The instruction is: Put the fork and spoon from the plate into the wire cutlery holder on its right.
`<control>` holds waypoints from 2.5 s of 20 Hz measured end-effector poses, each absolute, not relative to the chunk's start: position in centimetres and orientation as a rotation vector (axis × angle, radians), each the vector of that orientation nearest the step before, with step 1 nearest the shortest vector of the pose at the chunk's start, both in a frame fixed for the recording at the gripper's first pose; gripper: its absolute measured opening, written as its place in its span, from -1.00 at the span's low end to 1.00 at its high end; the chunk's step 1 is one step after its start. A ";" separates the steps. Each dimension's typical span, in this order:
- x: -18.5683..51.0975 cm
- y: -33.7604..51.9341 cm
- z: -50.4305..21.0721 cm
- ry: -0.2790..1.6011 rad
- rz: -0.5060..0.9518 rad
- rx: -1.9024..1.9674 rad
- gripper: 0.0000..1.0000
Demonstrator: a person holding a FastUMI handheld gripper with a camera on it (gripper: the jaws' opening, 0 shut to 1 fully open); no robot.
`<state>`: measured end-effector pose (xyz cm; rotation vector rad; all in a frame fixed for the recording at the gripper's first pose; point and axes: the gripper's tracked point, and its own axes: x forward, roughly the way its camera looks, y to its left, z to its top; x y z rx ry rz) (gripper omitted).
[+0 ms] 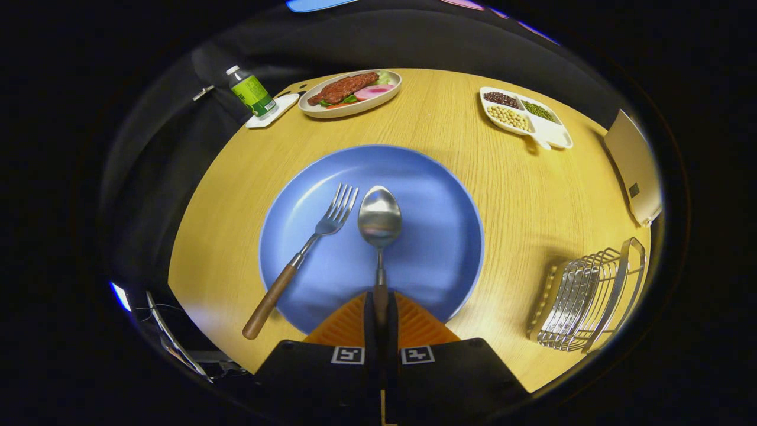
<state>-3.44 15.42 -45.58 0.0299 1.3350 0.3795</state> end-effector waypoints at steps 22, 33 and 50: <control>-6.7 -5.2 -31.7 1.466 0.392 -0.089 -0.85; -5.7 -6.3 -34.2 1.667 0.434 -0.213 -0.83; -0.8 -4.0 -32.4 1.532 0.406 -0.011 0.89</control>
